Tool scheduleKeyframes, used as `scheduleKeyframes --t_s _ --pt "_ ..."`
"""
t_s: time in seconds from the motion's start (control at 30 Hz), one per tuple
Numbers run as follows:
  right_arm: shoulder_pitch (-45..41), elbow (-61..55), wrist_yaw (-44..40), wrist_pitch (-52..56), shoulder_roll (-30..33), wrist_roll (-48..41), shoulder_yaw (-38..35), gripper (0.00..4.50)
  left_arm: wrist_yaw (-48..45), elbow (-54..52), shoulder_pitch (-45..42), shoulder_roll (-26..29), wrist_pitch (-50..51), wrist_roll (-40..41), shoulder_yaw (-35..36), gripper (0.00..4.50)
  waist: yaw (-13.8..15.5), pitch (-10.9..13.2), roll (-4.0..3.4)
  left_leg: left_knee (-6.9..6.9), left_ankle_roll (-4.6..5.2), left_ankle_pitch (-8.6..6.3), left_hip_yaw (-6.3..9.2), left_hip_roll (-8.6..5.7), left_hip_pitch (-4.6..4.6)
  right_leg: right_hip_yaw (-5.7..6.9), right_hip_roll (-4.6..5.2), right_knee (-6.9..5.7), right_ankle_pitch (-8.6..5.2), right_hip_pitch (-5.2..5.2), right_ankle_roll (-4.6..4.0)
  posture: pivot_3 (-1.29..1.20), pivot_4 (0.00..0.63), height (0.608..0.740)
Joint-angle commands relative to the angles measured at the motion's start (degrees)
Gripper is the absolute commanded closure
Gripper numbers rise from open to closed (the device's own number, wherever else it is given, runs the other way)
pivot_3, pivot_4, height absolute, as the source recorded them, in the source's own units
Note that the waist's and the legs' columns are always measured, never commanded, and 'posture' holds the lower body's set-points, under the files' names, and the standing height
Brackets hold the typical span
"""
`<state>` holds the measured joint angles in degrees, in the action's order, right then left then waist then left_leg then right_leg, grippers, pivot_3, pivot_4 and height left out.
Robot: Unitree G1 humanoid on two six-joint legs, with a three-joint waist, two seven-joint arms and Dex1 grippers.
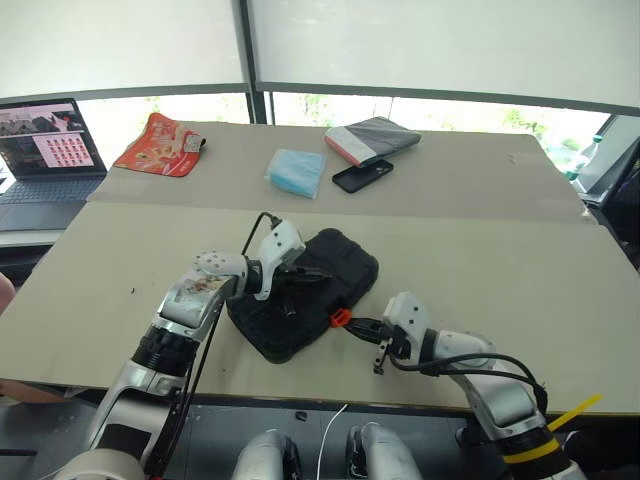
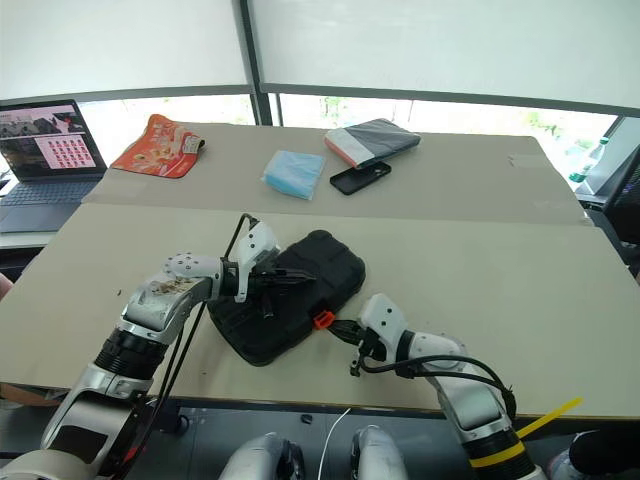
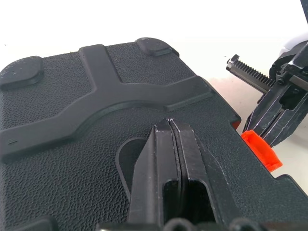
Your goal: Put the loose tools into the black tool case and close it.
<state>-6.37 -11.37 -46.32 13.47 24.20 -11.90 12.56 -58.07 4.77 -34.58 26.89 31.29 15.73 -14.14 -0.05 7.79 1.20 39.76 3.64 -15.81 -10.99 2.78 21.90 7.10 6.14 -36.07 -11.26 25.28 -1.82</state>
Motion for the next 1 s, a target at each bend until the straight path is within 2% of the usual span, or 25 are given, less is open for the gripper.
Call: scheduleKeyframes --t_s 0.03,0.47,0.53,0.63,0.73,0.8,0.9,1.0 --pt "-2.3 -4.8 -0.2 -1.9 -1.8 -4.3 -2.7 4.50 0.5 4.1 2.4 0.5 2.1 -2.8 -2.8 4.45 -0.1 0.0 0.00 0.00 0.00 0.00 0.00 0.00 0.00 0.00 0.00 0.00 0.00 0.00 0.00 0.00 0.150 0.740" --pt "-4.0 0.0 -0.1 -1.7 -3.0 -1.1 -0.2 4.50 0.5 2.8 4.0 1.4 2.8 -2.5 -2.6 4.45 -0.8 0.0 -0.01 -0.11 -0.04 0.00 0.02 0.02 -0.12 -0.02 0.00 0.00 -0.05 -0.02 -0.08 0.00 0.150 0.740" --pt "-3.6 -0.9 -1.3 -1.4 -1.9 -2.2 -1.0 4.50 0.0 1.9 5.0 1.5 0.4 -1.4 -1.0 4.45 -0.8 0.0 -0.01 -0.14 -0.07 0.00 0.03 0.03 -0.18 -0.02 0.00 0.00 -0.12 -0.05 -0.20 0.00 0.150 0.740" --pt "-1.5 -3.1 -3.6 -1.0 1.9 -4.7 -4.8 4.50 -2.2 -1.0 7.3 1.5 -4.5 3.9 6.0 4.45 -0.9 0.0 -0.04 -0.25 -0.13 -0.01 0.02 0.03 -0.18 -0.06 -0.02 0.01 -0.17 0.01 -0.29 0.00 0.150 0.740" --pt "0.8 -4.8 -5.4 -1.5 5.2 -7.4 -8.8 4.50 -4.8 -3.5 10.3 3.9 -8.8 7.0 11.6 3.79 -0.7 0.0 -0.07 -0.40 -0.22 0.05 0.02 -0.02 0.03 -0.04 0.03 0.07 -0.11 0.22 -0.19 0.00 0.150 0.740" --pt "2.1 -6.0 -6.1 -1.3 7.1 -8.9 -11.0 4.50 -6.8 -4.7 12.4 6.3 -11.1 8.3 14.3 2.91 -0.8 0.0 -0.06 -0.42 -0.55 0.30 0.01 -0.02 0.33 -0.04 -0.02 0.06 -0.10 0.57 -0.17 0.00 0.150 0.740" --pt "6.0 -4.8 -9.7 -5.7 12.9 -8.2 -16.5 3.64 -8.1 -3.0 18.7 12.9 -18.4 8.0 23.8 1.78 -0.7 0.1 -0.06 -0.52 -0.33 0.63 -0.01 -0.01 0.54 -0.03 -0.08 0.02 -0.13 0.86 -0.24 0.00 0.150 0.740" --pt "6.9 -1.1 -9.9 -11.2 15.0 -7.5 -20.9 2.70 -10.7 -0.1 25.1 18.7 -25.0 5.4 26.9 0.78 -0.7 0.2 0.05 -0.75 -0.37 0.59 -0.04 -0.01 0.52 0.00 -0.09 0.16 -0.17 0.93 -0.28 0.00 0.150 0.740"
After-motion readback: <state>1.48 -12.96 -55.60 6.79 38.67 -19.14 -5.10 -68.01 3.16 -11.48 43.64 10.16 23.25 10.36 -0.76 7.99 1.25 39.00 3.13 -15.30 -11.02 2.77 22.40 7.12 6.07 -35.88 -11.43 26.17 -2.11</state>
